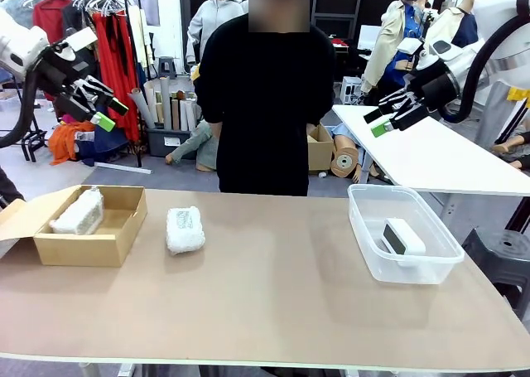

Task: Separate and place wrapped and unwrapped clocks.
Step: Pick up the Digital clock indicated by the person.

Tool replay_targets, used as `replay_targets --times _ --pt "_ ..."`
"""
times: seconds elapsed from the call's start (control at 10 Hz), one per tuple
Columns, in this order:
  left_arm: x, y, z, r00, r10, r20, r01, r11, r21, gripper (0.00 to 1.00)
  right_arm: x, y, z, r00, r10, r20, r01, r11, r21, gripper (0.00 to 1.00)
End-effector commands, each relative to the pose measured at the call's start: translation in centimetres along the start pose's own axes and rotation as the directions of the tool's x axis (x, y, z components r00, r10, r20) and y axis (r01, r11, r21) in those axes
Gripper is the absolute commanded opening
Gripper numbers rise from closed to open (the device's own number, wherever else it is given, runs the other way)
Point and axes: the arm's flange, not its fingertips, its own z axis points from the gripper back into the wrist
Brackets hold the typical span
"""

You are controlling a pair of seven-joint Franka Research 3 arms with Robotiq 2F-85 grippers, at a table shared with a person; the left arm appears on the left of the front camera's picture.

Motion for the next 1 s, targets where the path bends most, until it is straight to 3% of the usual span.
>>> replay_targets --times 0.0,0.9 --pt "-0.02 -0.28 0.02 1.000 -0.001 0.005 0.001 1.000 0.010 1.00 0.15 0.04 0.09 1.000 0.003 0.003 -0.003 1.000 -0.002 1.00" --pt "-0.02 -0.28 0.02 1.000 -0.001 0.005 0.001 1.000 0.010 1.00 0.15 0.04 0.09 1.000 0.003 0.003 -0.003 1.000 -0.002 1.00"
